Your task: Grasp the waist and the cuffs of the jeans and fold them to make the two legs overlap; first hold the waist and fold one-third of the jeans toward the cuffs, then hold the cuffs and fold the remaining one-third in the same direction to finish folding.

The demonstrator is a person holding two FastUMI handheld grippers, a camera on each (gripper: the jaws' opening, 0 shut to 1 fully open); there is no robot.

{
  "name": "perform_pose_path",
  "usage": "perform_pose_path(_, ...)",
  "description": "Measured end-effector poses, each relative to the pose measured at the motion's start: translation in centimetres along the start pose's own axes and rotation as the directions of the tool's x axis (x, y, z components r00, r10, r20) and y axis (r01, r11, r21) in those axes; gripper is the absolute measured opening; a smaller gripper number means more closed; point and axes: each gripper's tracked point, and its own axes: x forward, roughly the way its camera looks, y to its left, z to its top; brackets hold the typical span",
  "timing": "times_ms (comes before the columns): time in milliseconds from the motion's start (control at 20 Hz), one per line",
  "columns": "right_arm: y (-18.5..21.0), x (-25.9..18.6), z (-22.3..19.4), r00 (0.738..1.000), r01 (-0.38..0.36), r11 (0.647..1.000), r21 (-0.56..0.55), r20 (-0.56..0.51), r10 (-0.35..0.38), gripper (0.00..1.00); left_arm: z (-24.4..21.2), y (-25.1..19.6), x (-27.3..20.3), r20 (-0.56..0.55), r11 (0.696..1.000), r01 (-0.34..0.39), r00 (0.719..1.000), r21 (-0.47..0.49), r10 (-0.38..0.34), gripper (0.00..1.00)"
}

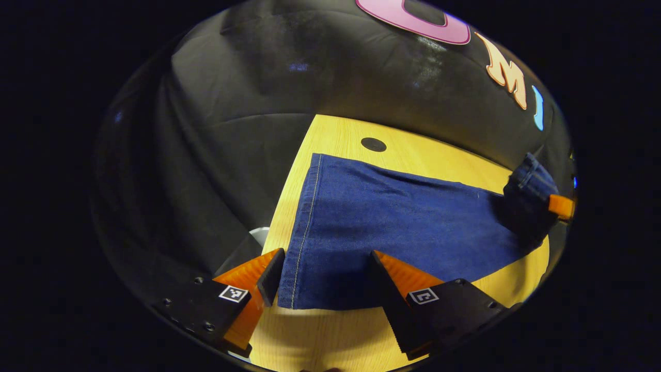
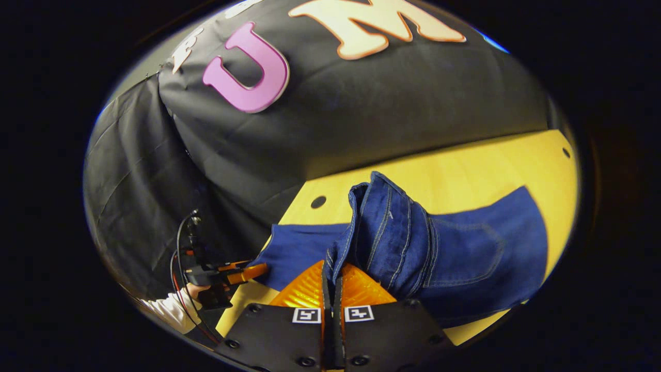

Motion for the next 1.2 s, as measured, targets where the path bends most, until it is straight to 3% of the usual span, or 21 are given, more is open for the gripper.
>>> perform_pose_path(200,-1.2,2.5,-4.7,0.994,0.022,1.000,0.001,-0.105,-0.021,0.02,0.1,0.2,-0.4,0.001,1.000,-0.008,1.000,0.027,0.008,0.96)
perform_pose_path(400,-0.3,2.5,-5.4,0.995,-0.004,1.000,0.007,-0.101,0.005,0.05,0.1,1.0,-0.5,-0.003,0.999,-0.029,1.000,0.040,0.029,0.92)
perform_pose_path(450,-0.2,2.2,-5.2,0.994,-0.012,1.000,0.017,-0.105,0.014,0.14,0.0,1.5,-0.7,0.001,0.999,-0.033,0.999,0.037,0.033,0.86)
perform_pose_path(500,0.6,1.8,-4.8,0.993,-0.039,0.998,0.047,-0.108,0.044,0.15,0.0,2.0,-0.7,0.009,0.999,-0.039,0.999,0.030,0.039,0.82)
perform_pose_path(550,1.5,1.4,-4.5,0.992,-0.063,0.996,0.068,-0.106,0.070,0.22,0.0,2.5,-0.6,0.018,0.999,-0.049,0.999,0.022,0.049,0.72)
perform_pose_path(600,2.0,0.9,-4.0,0.992,-0.075,0.995,0.069,-0.097,0.081,0.33,0.0,2.8,-0.5,0.022,0.998,-0.055,0.998,0.015,0.055,0.70)
perform_pose_path(650,2.1,0.3,-3.7,0.992,-0.081,0.994,0.067,-0.088,0.087,0.50,0.1,2.9,-0.6,0.030,0.998,-0.055,0.998,0.010,0.054,0.54)
perform_pose_path(750,2.3,-0.5,-2.6,0.994,-0.079,0.995,0.056,-0.068,0.082,0.84,0.1,3.1,-0.6,0.036,0.999,-0.049,0.998,0.000,0.049,0.49)
perform_pose_path(800,2.7,-0.9,-1.9,0.995,-0.084,0.995,0.057,-0.047,0.086,0.97,0.2,3.1,-0.5,0.044,0.999,-0.030,0.999,-0.015,0.030,0.43)
perform_pose_path(850,3.1,-1.6,-0.9,0.995,-0.092,0.994,0.065,-0.021,0.094,0.97,0.2,3.6,-0.6,0.060,0.999,-0.017,0.998,-0.040,0.019,0.29)
perform_pose_path(950,3.4,-3.2,1.1,0.995,-0.098,0.991,0.086,0.032,0.095,0.97,0.7,4.2,-1.2,0.099,0.995,0.027,0.995,-0.092,-0.018,0.12)
perform_pose_path(1050,2.6,-5.3,3.1,0.994,-0.076,0.993,0.092,0.091,0.068,0.97,1.2,3.9,-1.3,0.130,0.985,0.057,0.991,-0.162,-0.036,0.05)
perform_pose_path(1200,0.3,-8.4,5.1,0.988,-0.010,0.995,0.101,0.157,-0.006,0.97,1.4,3.6,-0.9,0.125,0.984,0.045,0.992,-0.175,-0.023,0.03)
